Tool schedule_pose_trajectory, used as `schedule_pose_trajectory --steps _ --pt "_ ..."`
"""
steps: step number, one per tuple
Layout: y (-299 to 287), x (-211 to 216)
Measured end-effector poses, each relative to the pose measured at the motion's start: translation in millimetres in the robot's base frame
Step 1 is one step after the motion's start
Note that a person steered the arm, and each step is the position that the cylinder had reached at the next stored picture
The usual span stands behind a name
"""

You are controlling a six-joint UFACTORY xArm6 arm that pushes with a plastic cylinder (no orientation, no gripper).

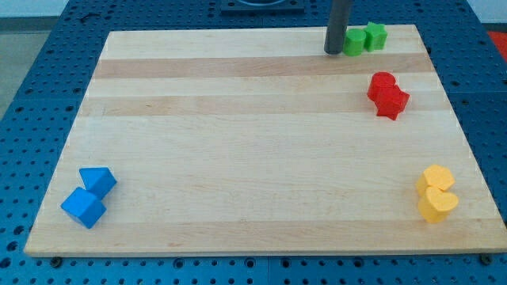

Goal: Move the green circle closer to the green star

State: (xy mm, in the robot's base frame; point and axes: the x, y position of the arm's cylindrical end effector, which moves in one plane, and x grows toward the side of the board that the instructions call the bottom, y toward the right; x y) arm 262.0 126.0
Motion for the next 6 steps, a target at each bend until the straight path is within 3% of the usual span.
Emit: schedule_pose_trajectory --steps 6 --pt "11.9 13.6"
